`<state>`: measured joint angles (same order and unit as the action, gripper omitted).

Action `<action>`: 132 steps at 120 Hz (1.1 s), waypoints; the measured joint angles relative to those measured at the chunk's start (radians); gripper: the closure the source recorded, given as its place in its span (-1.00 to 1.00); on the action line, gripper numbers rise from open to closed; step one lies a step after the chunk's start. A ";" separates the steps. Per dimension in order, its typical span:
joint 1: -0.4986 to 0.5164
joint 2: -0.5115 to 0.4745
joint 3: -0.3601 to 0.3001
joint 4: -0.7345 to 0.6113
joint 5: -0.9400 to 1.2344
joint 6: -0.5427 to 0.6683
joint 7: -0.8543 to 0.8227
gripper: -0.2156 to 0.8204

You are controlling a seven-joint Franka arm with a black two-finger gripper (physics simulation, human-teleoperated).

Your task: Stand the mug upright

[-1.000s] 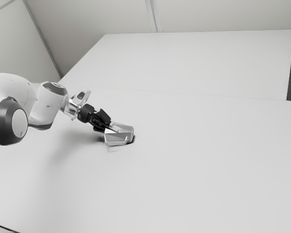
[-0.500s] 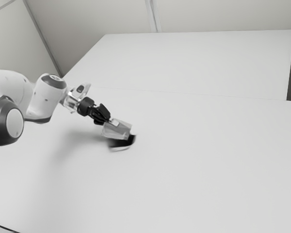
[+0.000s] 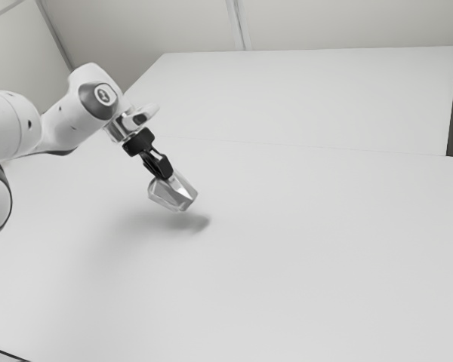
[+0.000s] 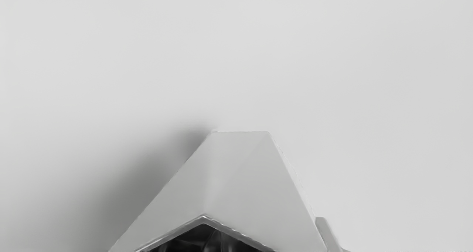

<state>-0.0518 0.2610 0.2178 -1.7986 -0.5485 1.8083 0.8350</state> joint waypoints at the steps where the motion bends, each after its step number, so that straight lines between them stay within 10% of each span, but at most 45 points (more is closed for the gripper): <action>1: -0.003 -0.004 0.000 -0.005 0.010 0.008 -0.001 0.92; 64: -0.102 -0.191 -0.006 -0.308 0.339 0.406 -0.023 0.93; 132: -0.104 -0.172 -0.017 -0.367 0.490 0.393 -0.101 0.93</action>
<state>-0.1557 0.0888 0.2012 -2.1652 -0.0585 2.2016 0.7343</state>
